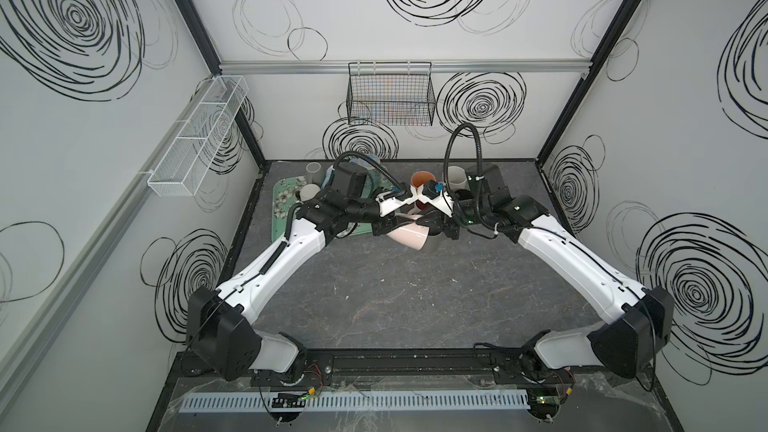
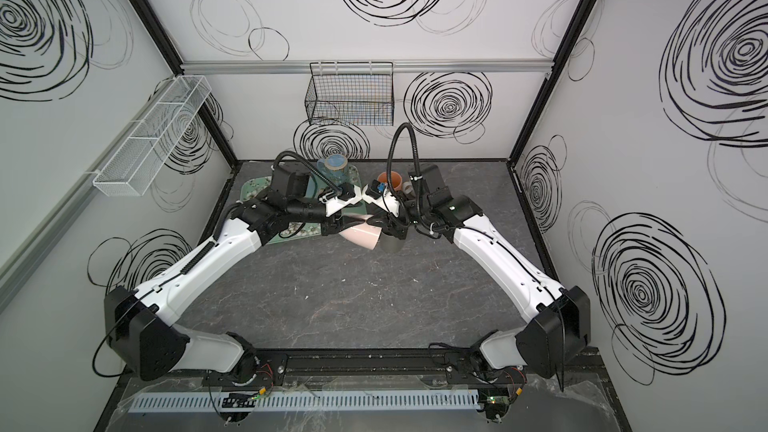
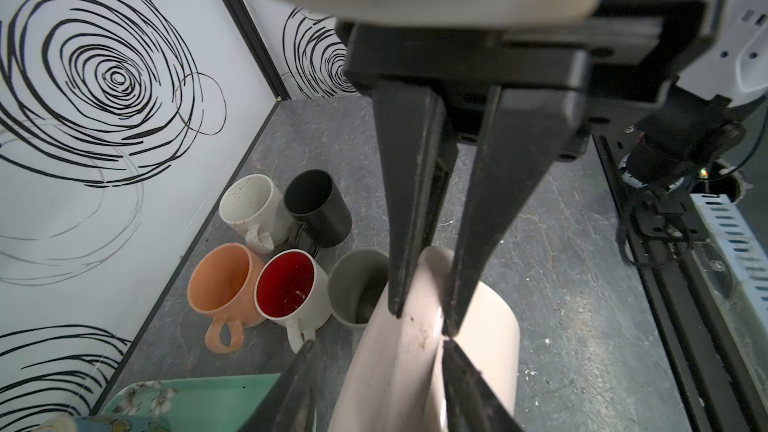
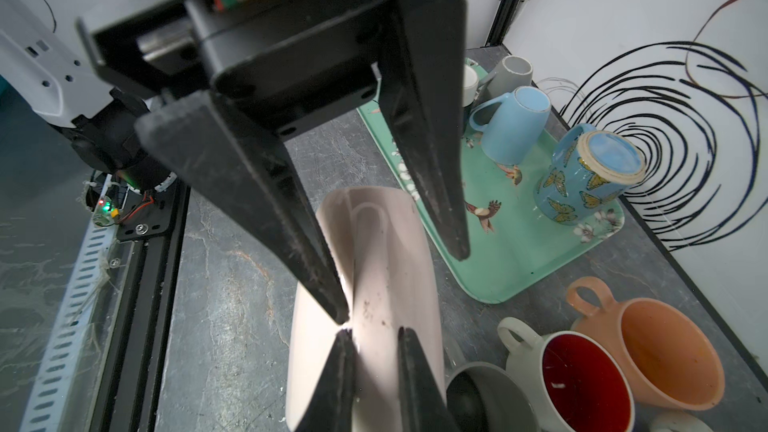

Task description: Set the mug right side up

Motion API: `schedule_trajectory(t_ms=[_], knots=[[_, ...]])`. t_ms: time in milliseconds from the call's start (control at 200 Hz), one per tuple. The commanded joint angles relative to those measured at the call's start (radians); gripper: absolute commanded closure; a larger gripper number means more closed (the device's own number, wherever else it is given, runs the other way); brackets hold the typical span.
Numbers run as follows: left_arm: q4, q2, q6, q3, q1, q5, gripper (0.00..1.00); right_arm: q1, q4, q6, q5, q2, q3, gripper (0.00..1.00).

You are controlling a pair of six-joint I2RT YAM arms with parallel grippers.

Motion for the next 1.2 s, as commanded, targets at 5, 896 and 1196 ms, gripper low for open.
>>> schedule_trajectory(t_ms=[5,896,1196], knots=[[-0.101,0.06,0.001,0.033,0.006,0.013,0.48,0.02,0.153,-0.01,-0.149,-0.061,0.016,1.0],[0.024,0.07,-0.142,-0.015,0.027,0.124,1.0,-0.074,0.596,0.302,-0.238,-0.148,-0.197,0.73],[0.517,-0.039,-0.474,-0.247,0.082,0.26,1.0,-0.192,0.799,0.55,-0.335,-0.214,-0.347,0.41]])
